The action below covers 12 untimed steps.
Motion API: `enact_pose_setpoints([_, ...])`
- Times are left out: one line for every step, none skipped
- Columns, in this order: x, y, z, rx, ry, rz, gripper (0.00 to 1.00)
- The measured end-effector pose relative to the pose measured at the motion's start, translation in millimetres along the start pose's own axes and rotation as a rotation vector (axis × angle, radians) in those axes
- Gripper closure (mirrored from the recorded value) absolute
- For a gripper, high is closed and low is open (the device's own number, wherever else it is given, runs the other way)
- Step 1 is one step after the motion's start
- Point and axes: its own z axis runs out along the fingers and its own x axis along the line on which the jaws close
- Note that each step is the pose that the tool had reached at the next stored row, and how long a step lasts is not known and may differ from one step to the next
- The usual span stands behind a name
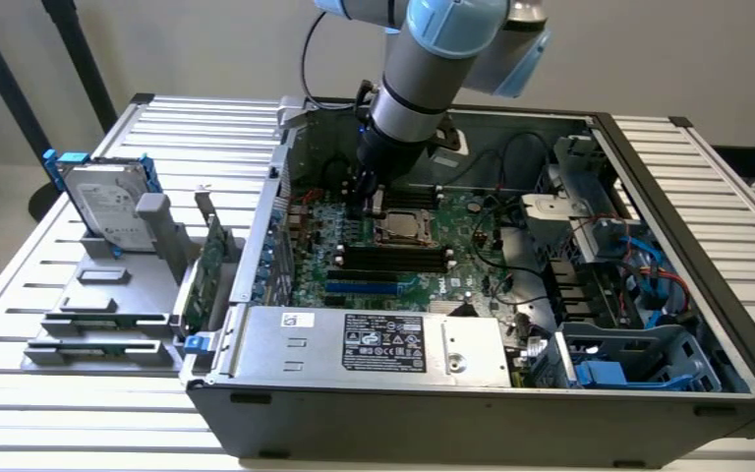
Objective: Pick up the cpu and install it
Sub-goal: 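Install the first cpu locking lever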
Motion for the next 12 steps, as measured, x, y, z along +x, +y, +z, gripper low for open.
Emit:
enact_pose_setpoints([0.0,0.0,0.0,0.0,0.0001,0.0,0.89])
enact_pose_setpoints([0.0,0.0,0.0,0.0,0.0,0.0,0.89])
enact_pose_setpoints([0.0,0.0,0.0,0.0,0.0,0.0,0.89])
enact_pose_setpoints([0.0,0.0,0.0,0.0,0.0001,0.0,0.89])
enact_pose_setpoints([0.0,0.0,0.0,0.0,0.0,0.0,0.89])
enact_pose_setpoints([0.0,0.0,0.0,0.0,0.0,0.0,0.89])
enact_pose_setpoints([0.0,0.0,0.0,0.0,0.0,0.0,0.89])
enact_pose_setpoints([0.0,0.0,0.0,0.0,0.0,0.0,0.89])
enact_pose_setpoints([-0.2,-0.2,0.0,-0.0001,0.0,0.0,0.89])
enact_pose_setpoints([-0.3,-1.4,0.3,-0.0001,0.0002,0.0,0.89])
enact_pose_setpoints([-0.2,-3.6,0.9,-0.0003,0.001,0.001,0.89])
enact_pose_setpoints([-0.2,-5.6,1.5,-0.0005,0.0022,0.002,0.89])
